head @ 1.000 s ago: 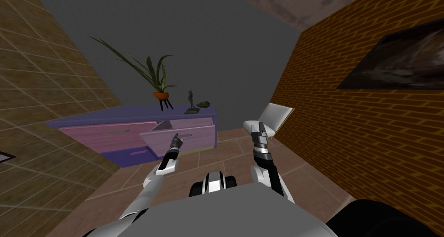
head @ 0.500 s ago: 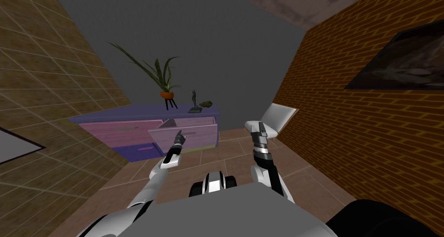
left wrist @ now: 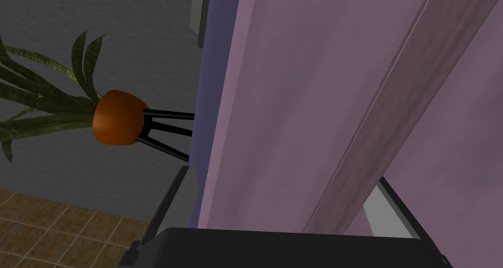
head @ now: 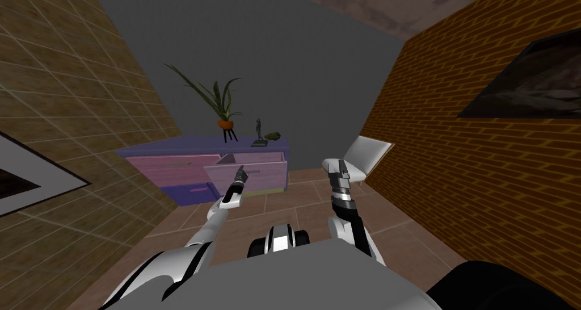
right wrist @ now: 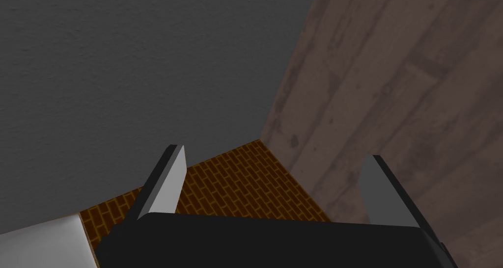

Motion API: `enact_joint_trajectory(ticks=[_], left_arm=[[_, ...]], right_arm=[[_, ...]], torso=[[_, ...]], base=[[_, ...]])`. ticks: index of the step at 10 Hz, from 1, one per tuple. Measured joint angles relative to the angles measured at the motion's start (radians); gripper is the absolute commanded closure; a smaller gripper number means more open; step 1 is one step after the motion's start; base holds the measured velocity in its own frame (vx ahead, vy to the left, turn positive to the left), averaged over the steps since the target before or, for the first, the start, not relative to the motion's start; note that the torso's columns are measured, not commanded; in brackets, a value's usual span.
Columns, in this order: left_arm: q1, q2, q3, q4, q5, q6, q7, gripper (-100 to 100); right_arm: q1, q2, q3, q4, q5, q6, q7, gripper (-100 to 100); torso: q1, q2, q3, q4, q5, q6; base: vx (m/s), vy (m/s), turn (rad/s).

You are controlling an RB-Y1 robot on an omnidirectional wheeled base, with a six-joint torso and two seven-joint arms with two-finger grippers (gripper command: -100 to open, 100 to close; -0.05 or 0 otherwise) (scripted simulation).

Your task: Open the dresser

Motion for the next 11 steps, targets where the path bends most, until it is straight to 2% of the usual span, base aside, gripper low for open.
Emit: enact_joint_trajectory(ticks=[2,3,5,6,11], left_arm=[[-0.061,-0.008,-0.022,0.057,0.003,0.01,-0.026,-100],[-0.07,-0.012,-0.023,0.042,0.003,0.03,-0.032,-100],[-0.094,-0.007,-0.027,0.065,0.003,0.029,-0.027,-100],[-0.094,-0.007,-0.027,0.068,0.003,0.027,-0.027,0],[-0.088,-0.007,-0.027,0.073,0.003,0.032,-0.027,0]], right_arm=[[0.0,0.0,0.0,0.0,0.0,0.0,0.0,0],[0.0,0.0,0.0,0.0,0.0,0.0,0.0,0],[0.0,0.0,0.0,0.0,0.0,0.0,0.0,0],[0.0,0.0,0.0,0.0,0.0,0.0,0.0,0],[0.0,0.0,0.0,0.0,0.0,0.0,0.0,0]], torso=[[0.003,0.005,0.003,0.001,0.001,0.0],[0.0,0.005,0.003,0.004,-0.001,0.001],[-0.004,0.007,0.004,0.006,-0.003,0.001],[-0.002,0.008,0.005,0.005,-0.002,0.001],[0.001,0.004,0.002,0.002,0.0,0.0]], base=[[-0.068,0.03,0.064],[-0.007,0.015,-0.017],[0.012,0.004,-0.001],[0.005,0.002,0.004],[0.0,0.0,0.0]])
